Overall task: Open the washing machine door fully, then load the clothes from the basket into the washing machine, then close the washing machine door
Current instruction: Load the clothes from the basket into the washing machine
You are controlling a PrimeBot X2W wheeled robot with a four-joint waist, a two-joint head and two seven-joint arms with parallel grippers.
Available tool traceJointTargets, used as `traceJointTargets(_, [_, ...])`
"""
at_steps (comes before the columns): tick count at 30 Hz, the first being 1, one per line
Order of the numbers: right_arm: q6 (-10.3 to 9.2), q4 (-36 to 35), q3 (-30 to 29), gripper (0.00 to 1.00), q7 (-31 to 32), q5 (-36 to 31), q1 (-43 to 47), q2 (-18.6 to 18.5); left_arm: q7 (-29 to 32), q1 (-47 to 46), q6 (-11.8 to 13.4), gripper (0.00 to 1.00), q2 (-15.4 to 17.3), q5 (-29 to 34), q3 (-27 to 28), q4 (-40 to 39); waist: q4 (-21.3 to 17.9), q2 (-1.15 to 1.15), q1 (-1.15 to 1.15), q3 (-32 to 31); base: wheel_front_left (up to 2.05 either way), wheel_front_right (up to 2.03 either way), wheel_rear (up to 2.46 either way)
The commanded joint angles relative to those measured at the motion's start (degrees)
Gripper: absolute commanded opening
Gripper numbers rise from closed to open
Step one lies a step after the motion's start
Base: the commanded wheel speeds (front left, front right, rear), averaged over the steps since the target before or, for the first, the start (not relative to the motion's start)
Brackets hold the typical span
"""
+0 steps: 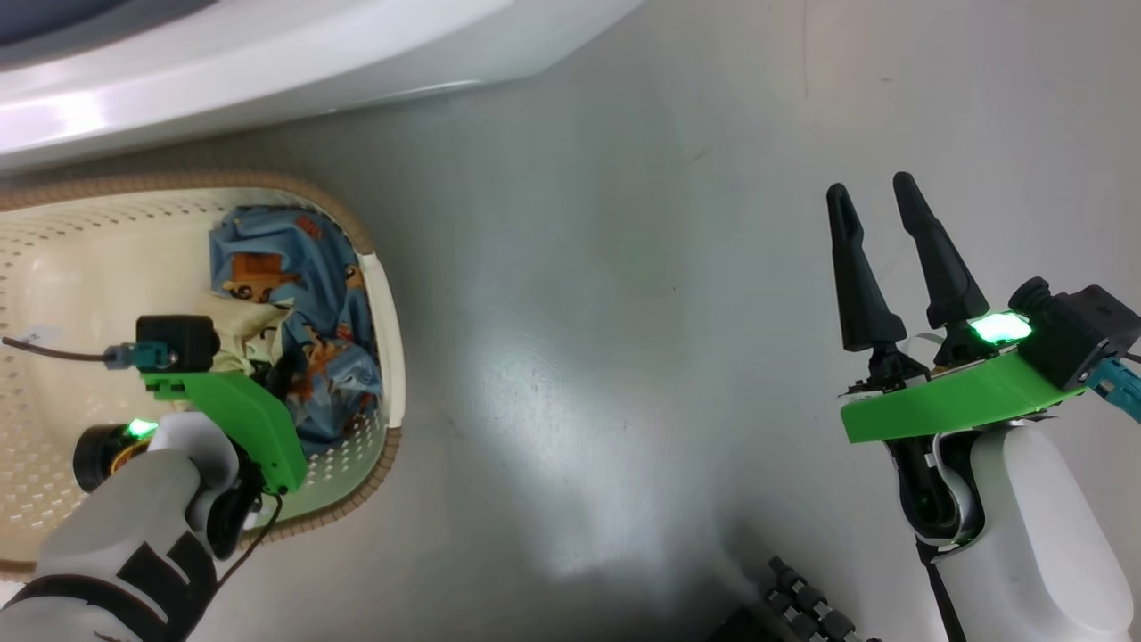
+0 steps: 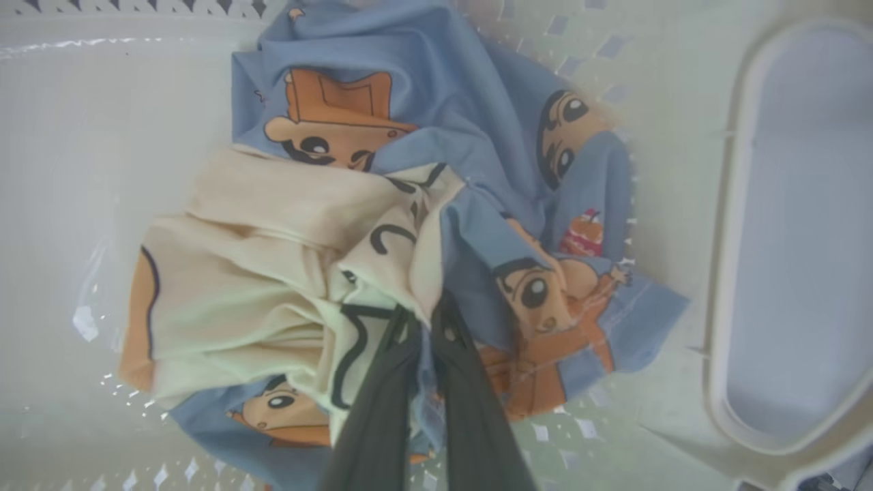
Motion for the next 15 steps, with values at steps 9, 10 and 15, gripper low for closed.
traceJointTargets(9, [0.14,-0.3,1.3,1.00,-0.4,-0.4,1.4,-0.6,-5.3,1.1,0.3,0.00,1.1,-6.3,-0.1,-0.8,2.5,0.00,0.00,-4.1,0.00,0.00,0.00])
traceJointTargets(10, [0.14,-0.2,1.3,1.00,-0.4,-0.4,1.5,-0.6,-5.8,1.4,0.3,0.00,1.0,-6.6,-0.2,-1.0,2.9,0.00,0.00,-4.7,0.00,0.00,0.00])
traceJointTargets(15, [0.14,0.5,1.3,1.00,-0.4,-0.3,2.5,-1.2,-7.4,3.0,0.3,0.00,1.0,-8.1,0.6,-2.1,5.1,0.00,0.00,-8.7,0.00,0.00,0.00])
